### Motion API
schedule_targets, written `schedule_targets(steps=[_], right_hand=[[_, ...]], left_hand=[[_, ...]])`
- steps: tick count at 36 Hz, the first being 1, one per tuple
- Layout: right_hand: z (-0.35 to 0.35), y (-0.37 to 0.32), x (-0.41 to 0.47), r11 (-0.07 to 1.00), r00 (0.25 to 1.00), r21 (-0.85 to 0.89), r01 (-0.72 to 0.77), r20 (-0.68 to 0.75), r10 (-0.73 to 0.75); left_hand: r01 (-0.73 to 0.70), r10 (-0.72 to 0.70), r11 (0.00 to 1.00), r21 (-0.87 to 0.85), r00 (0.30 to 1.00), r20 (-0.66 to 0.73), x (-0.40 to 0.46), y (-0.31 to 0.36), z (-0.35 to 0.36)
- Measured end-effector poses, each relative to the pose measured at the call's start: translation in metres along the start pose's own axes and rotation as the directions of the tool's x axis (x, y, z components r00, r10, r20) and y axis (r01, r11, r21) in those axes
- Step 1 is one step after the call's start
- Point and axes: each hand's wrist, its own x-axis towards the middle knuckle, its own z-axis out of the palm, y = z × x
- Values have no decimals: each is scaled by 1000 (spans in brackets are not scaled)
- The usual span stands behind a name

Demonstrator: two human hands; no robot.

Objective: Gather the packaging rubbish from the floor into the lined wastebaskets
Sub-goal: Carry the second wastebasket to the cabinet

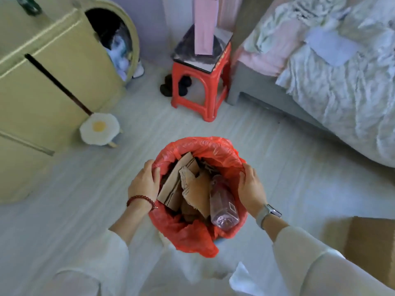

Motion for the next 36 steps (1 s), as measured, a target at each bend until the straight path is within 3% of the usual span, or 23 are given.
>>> schedule_targets(steps=[9,18,29,36], right_hand=[[89,-184,68,988,979,1,154,132,-153],[127,-289,183,966,959,-45,256,142,-247],[217,-424,446,933,910,-112,341,287,-298],[316,-451,597,953,933,-159,258,297,-203]], left_hand=[[218,-219,976,-14,976,-20,100,-135,-90],[275,-278,959,-71,960,-39,227,-171,-120],[448,-453,884,-131,891,-13,485,-205,-104],[509,-505,847,-152,861,67,664,-243,-31]])
